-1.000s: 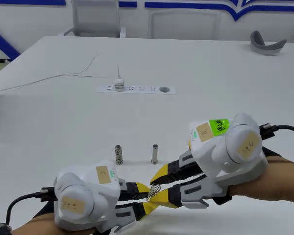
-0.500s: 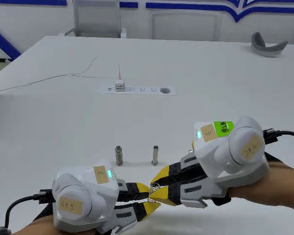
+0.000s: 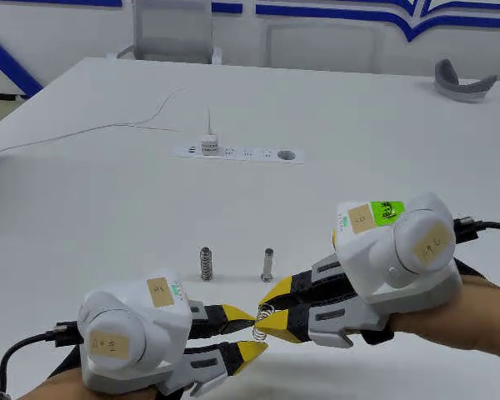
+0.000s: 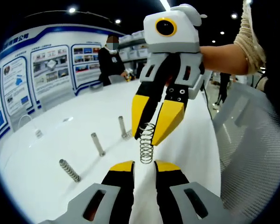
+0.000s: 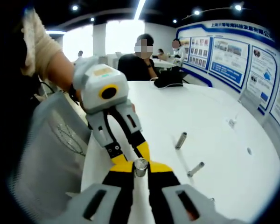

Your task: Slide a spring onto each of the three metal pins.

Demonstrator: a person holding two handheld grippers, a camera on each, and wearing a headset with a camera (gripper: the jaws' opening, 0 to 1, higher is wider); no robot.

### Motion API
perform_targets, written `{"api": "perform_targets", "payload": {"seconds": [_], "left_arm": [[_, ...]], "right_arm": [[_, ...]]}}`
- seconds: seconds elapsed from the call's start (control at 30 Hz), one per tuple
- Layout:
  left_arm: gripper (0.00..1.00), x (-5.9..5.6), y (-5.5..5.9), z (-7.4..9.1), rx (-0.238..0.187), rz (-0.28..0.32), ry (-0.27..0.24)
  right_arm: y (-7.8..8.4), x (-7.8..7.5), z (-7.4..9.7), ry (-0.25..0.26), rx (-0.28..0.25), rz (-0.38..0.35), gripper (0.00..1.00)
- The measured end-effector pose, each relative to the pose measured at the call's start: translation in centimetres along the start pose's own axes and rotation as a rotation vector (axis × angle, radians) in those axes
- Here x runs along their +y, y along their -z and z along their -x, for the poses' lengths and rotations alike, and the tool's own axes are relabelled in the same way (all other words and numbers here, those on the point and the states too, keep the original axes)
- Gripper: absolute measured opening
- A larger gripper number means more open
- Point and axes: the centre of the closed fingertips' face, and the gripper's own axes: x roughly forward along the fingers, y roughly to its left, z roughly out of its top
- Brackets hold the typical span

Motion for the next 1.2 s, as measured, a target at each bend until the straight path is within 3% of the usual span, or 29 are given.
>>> {"api": "perform_targets", "payload": {"seconds": [0.3,0.83,1.2], "left_arm": [[0.23,1.0,0.7,1.1,-0.011,0.06,-0.04],[0.36,2.0,1.5,2.6,-0.021,0.116,-0.101],[0.43,2.2,1.8,3.1,-0.024,0.135,-0.122]], "right_arm": [[0.0,-1.6,0.7,0.046,-0.006,-0.018,0.12],[-0.3,-4.6,1.2,0.128,-0.018,-0.045,0.12],[-0.3,-9.1,1.7,0.288,-0.024,-0.103,0.12]]}}
